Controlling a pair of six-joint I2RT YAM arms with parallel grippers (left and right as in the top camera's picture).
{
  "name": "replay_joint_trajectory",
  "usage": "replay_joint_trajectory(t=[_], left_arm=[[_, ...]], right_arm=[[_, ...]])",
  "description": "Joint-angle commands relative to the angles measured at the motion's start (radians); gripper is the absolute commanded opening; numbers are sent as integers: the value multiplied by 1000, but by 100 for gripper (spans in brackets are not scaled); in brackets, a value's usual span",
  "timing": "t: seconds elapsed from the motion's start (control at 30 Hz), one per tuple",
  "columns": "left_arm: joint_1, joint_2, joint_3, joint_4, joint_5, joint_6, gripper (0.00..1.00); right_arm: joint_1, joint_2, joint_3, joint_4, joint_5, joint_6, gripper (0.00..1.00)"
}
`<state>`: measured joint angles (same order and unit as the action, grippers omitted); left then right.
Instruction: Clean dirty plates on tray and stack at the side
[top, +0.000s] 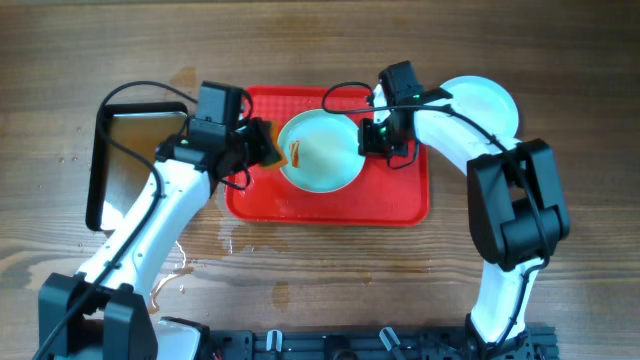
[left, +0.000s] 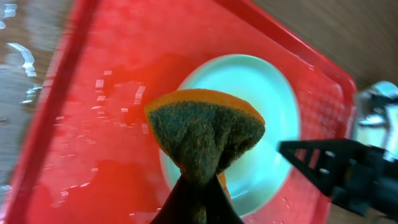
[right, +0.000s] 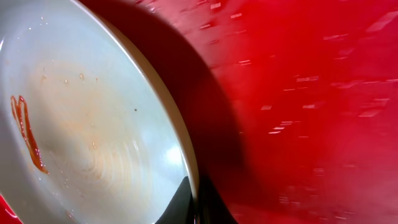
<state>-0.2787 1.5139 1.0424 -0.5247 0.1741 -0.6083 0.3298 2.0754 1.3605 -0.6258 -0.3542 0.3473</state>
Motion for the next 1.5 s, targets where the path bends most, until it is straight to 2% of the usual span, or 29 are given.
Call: replay_joint_trajectory(t=[0.0,0.17,0.37,0.53,0.7,0.93,1.23,1.4,1.47], left_arm=[[-55,17,-2,43,11,-10,4],[-98,88,-2,105,-14,-10,4],[-113,208,-2,175,-10,-109,4],[-123,267,-2,254,35,-116,4],[-153,303,-2,300,34,-161,4],[-183,372,-2,329,-1,-159,4],[-166,383,-2,213,-324,-154,4],[-155,376,-2,201,-408,-33,4],[-155,356,-1,189,-483,-6,4]], right_arm=[[36,31,-34,-3,62,20,4],[36,31,-34,-3,61,20,4],[36,31,-34,-3,61,22,4],[36,31,-34,-3,61,22,4],[36,31,-34,-3,62,22,4],[36,31,-34,-3,62,22,4],[36,31,-34,-4,66,21,5],[36,31,-34,-6,66,21,4],[36,31,-34,-7,69,21,4]])
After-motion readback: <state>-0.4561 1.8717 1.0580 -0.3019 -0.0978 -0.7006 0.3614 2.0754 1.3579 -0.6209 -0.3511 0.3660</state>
